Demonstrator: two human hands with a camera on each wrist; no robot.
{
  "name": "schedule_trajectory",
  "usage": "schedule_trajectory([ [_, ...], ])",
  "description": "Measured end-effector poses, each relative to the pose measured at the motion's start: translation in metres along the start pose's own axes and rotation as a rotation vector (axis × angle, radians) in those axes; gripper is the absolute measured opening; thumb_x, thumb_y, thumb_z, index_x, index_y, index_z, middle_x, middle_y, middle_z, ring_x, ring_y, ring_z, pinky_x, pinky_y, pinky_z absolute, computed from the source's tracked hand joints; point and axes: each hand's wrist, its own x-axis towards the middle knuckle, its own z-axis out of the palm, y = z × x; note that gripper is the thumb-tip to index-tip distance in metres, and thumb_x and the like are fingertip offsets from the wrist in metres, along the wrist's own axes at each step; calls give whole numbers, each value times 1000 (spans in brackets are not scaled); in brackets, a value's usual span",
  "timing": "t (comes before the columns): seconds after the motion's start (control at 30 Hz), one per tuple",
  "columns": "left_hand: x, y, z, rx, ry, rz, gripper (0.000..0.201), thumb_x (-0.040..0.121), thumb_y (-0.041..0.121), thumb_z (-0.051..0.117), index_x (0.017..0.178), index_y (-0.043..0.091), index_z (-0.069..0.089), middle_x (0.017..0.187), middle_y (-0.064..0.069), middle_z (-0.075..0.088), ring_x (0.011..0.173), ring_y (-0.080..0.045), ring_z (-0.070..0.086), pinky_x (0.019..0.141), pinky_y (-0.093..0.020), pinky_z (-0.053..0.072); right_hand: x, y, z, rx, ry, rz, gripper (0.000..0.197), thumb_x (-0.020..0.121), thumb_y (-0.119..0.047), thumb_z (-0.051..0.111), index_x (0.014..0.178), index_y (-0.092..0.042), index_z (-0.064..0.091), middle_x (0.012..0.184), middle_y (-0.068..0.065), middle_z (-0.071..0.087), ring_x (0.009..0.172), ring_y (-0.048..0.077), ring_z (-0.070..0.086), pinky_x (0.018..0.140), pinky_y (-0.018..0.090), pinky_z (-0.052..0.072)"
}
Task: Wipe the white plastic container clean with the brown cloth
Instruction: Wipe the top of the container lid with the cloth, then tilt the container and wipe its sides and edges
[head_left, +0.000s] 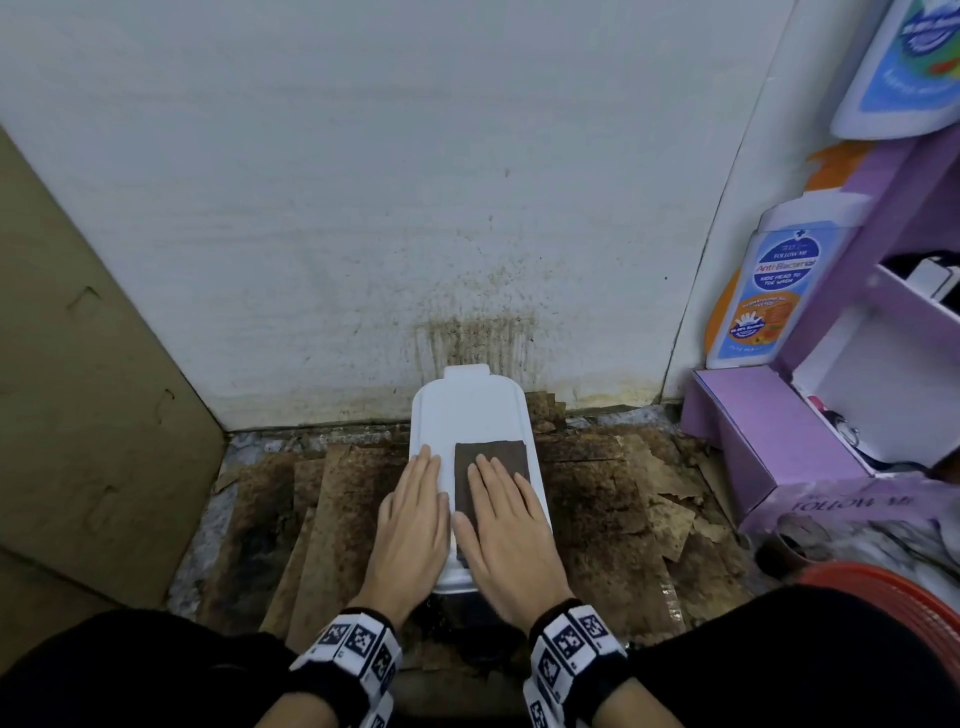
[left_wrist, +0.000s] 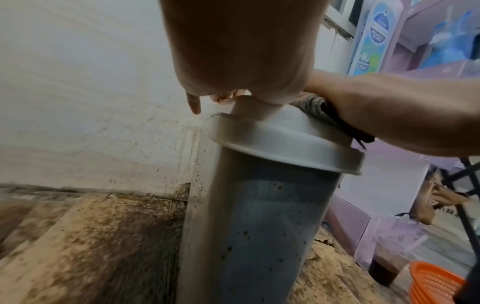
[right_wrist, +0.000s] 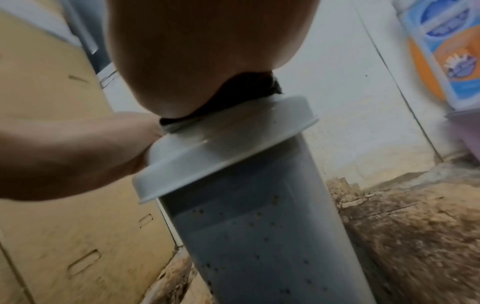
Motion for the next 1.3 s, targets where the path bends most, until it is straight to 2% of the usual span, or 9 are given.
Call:
schedule_trajectory([
  [0.33,-1,5,-9,40,-47,-3,82,90,54,-9,163,18,6,170,8,-4,157,-6,0,127,-33,16,-12,2,1,-26,55,192,62,102,-41,32,155,-9,37,162,6,36,151,18,31,123,37,16],
  [0.47,-1,5,-7,11,-40,-12,82,90,54,-9,163,20,5,170,9,-5,157,-4,-2,126,-28,13,-13,1,5,126,68,300,67,102,-45,17,162,-15,17,170,1,13,156,15,12,127,32,5],
  [0.6,-3,0,-4,-25,-33,-18,79,93,54,-6,164,20,6,171,9,-4,157,-3,-3,127,-32,15,-19,10,5,328,45,391,61,107,-40,22,163,-19,6,170,-4,5,156,10,5,128,32,7],
  [0.73,-2,-3,1,-76,2,-13,63,106,44,12,164,19,9,169,12,-3,156,-2,-3,127,-28,12,-22,29,-5,746,-61,547,57,109,-40,29,162,-27,12,168,-10,17,152,7,21,119,22,19],
  [0.83,-4,-7,3,-102,7,-6,56,111,29,24,164,19,9,169,14,-5,156,0,-4,125,-23,6,-21,40,-10,972,-105,634,52,110,-36,28,161,-31,18,164,-13,27,148,8,29,120,26,24],
  [0.93,-3,-10,4,-130,12,-6,56,110,28,25,164,18,10,169,14,-4,155,2,-5,124,-20,4,-17,38,-9,1169,-99,690,52,110,-36,30,160,-35,18,163,-17,27,143,3,32,120,31,27],
  [1.1,-2,-14,-2,-103,-12,-33,56,110,31,22,164,21,7,168,16,-7,155,1,-5,128,-29,7,-17,27,-5,1276,-59,638,64,101,-52,49,157,-42,19,141,-32,38,120,-13,45,96,14,39],
  [1.23,-3,-20,-9,65,8,-44,71,99,48,3,163,19,14,170,9,3,157,-7,3,127,-30,10,-16,19,6,1272,-15,633,66,101,-44,55,156,-44,20,154,-15,44,134,5,50,115,35,42],
  [1.3,-4,-19,-12,76,96,-60,72,97,47,8,160,17,28,169,3,20,156,-13,16,124,-33,16,-13,13,10,1266,0,626,60,104,-41,52,155,-45,22,150,-15,49,130,3,53,112,34,44],
])
